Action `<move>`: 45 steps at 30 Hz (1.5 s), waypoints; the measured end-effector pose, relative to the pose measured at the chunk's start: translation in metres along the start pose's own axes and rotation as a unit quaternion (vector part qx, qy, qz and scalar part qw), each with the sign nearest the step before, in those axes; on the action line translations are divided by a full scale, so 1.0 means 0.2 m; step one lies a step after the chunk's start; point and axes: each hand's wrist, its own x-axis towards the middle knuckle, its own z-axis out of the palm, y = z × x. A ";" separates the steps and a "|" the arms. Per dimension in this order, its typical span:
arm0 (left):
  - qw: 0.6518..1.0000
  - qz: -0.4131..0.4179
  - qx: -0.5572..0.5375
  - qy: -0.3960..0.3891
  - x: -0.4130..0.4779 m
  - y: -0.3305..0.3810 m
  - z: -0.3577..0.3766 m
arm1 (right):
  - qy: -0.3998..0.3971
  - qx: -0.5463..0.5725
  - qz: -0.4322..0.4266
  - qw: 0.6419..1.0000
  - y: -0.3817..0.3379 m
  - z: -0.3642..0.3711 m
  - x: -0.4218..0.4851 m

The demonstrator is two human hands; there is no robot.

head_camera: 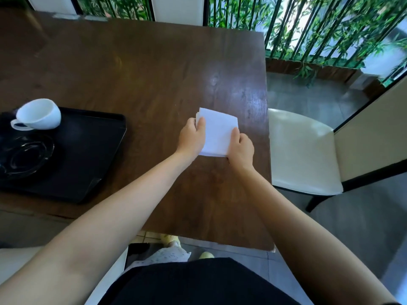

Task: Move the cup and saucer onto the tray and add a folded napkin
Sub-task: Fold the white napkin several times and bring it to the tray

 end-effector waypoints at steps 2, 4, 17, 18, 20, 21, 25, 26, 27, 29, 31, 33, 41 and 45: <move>0.998 0.039 0.033 0.036 -0.01 0.02 0.00 | 0.018 -0.014 -0.038 0.999 -0.02 -0.02 0.01; 0.996 0.054 0.034 0.062 -0.02 0.02 0.00 | 0.025 -0.024 -0.069 0.997 -0.03 -0.03 0.02; 0.977 0.095 -0.049 0.184 0.07 0.09 -0.26 | 0.009 0.073 -0.196 0.978 -0.35 0.14 0.06; 0.974 0.098 -0.055 0.196 0.08 0.08 -0.31 | 0.001 0.078 -0.207 0.975 -0.39 0.18 0.06; 0.968 0.100 -0.071 0.217 0.10 0.07 -0.42 | -0.021 0.085 -0.229 0.969 -0.46 0.27 0.04; 0.965 0.102 -0.080 0.228 0.11 0.05 -0.48 | -0.036 0.090 -0.239 0.966 -0.50 0.32 0.03; 0.952 0.094 -0.108 0.271 0.14 -0.04 -0.75 | -0.112 0.103 -0.235 0.960 -0.64 0.58 -0.04; 0.949 0.090 -0.112 0.281 0.14 -0.08 -0.82 | -0.132 0.102 -0.231 0.958 -0.67 0.65 -0.06; 0.946 0.084 -0.115 0.291 0.14 -0.11 -0.89 | -0.148 0.096 -0.235 0.956 -0.70 0.72 -0.08; 0.942 0.074 -0.114 0.306 0.15 -0.19 -1.02 | -0.169 0.075 -0.252 0.950 -0.76 0.86 -0.12; 0.942 0.066 -0.116 0.309 0.16 -0.29 -1.14 | -0.188 0.058 -0.260 0.945 -0.81 1.00 -0.16; 0.942 0.052 -0.127 0.305 0.17 -0.38 -1.24 | -0.206 0.036 -0.259 0.943 -0.85 1.14 -0.17; 0.912 -0.169 -0.314 0.201 0.14 -0.76 -1.42 | -0.256 -0.121 -0.223 0.933 -0.74 1.57 -0.21; 0.855 -0.261 -0.420 0.159 0.12 -0.90 -1.43 | -0.243 -0.195 -0.227 0.923 -0.60 1.68 -0.25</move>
